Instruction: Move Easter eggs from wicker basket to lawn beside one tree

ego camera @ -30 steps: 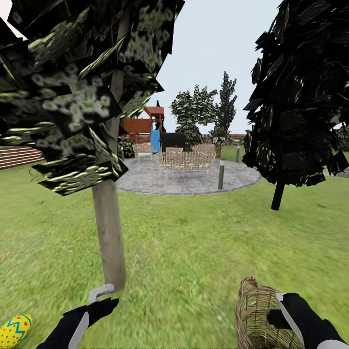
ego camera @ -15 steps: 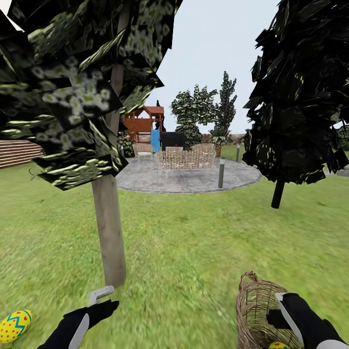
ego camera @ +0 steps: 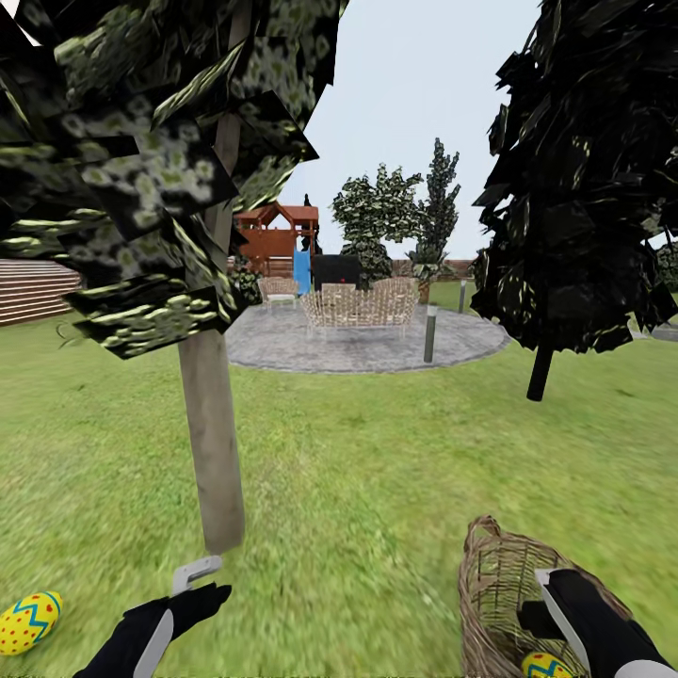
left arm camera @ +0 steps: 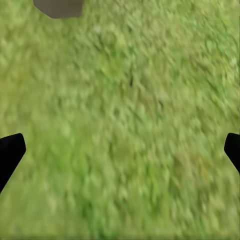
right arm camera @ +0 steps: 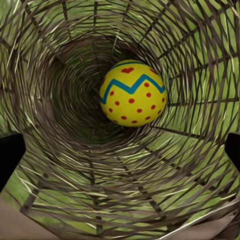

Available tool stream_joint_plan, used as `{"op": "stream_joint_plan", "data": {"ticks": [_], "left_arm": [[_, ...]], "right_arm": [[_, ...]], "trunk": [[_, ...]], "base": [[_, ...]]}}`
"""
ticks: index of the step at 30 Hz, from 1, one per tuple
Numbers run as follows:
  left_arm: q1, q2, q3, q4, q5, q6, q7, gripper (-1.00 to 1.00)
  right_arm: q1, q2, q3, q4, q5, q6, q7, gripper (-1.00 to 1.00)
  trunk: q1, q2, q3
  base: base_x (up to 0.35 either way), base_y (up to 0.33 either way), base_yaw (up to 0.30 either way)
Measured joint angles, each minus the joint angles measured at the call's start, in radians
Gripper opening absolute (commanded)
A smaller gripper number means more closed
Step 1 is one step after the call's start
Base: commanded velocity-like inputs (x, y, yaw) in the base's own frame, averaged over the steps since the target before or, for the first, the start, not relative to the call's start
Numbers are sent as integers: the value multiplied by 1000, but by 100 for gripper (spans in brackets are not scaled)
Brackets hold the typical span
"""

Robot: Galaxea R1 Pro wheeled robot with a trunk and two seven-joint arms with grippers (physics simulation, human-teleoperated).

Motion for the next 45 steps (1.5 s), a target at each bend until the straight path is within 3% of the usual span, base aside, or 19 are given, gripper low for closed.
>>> {"op": "stream_joint_plan", "data": {"ticks": [3,13,29,36,45], "left_arm": [[0,0,0,0,0,0,0,100],[0,-1,1,-1,2,-2,-3,100],[0,0,0,-1,3,-3,-3,100],[0,0,1,-1,3,-3,-1,100],[0,0,1,-1,2,-2,-1,100]], "right_arm": [[0,0,0,0,0,0,0,100],[0,0,0,0,0,0,0,100],[0,-6,0,0,0,0,0,100],[0,-6,0,0,0,0,0,100],[0,-6,0,2,0,0,0,100]], "trunk": [[12,-21,-9],[12,-21,-9],[11,-21,-9],[12,-21,-9],[46,-84,-38]], "base": [[0,0,0],[24,0,0],[300,0,0],[48,0,0],[1,0,0]]}}
